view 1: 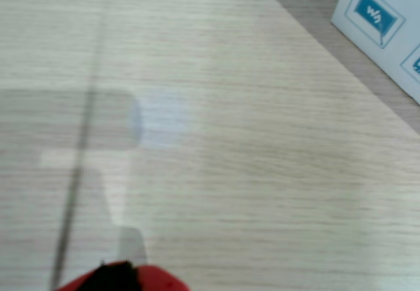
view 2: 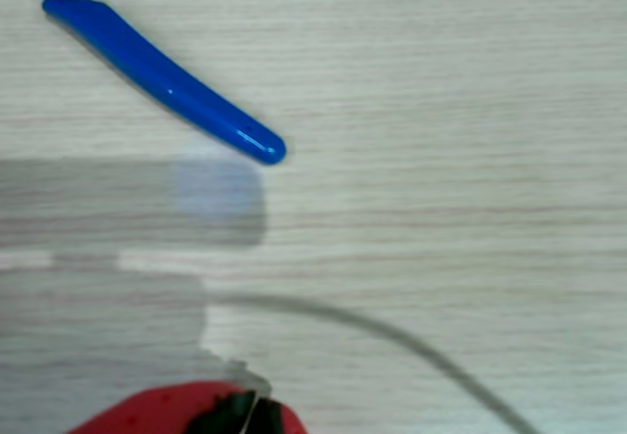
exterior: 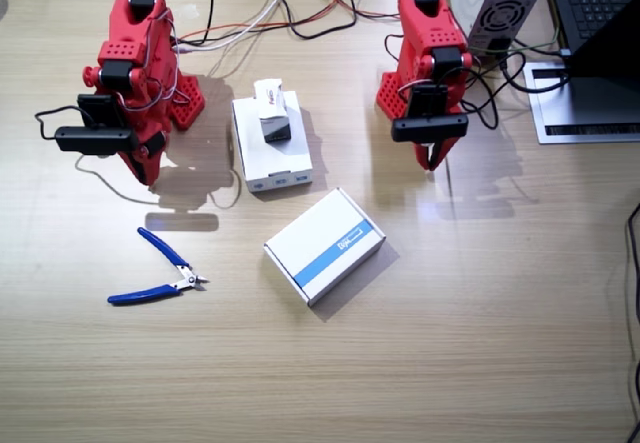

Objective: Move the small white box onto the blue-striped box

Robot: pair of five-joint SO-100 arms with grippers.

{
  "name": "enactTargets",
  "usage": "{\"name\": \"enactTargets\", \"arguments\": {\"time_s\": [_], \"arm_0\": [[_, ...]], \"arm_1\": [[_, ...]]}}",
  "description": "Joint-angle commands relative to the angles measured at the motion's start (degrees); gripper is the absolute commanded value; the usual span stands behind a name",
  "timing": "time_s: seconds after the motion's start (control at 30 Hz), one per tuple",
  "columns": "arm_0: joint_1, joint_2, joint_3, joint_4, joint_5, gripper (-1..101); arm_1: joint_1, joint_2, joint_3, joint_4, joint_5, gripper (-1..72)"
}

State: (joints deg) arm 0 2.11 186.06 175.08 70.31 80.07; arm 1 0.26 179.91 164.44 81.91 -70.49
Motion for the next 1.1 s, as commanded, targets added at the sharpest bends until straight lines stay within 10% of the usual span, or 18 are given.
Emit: {"name": "enactTargets", "arguments": {"time_s": [0.0, 0.43, 1.07], "arm_0": [[-0.8, 1.4, -1.0, -0.8, -1.9, 0], [-0.8, 1.4, -1.0, -0.8, -1.8, 1], [-1.0, 1.4, -1.0, -0.8, -2.1, 29]], "arm_1": [[2.4, 1.6, -1.0, 1.8, -1.5, 0.1], [2.4, 1.6, -1.0, 1.8, -1.5, 0.1], [2.4, 1.6, -1.0, 1.8, -1.5, 0.1]]}}
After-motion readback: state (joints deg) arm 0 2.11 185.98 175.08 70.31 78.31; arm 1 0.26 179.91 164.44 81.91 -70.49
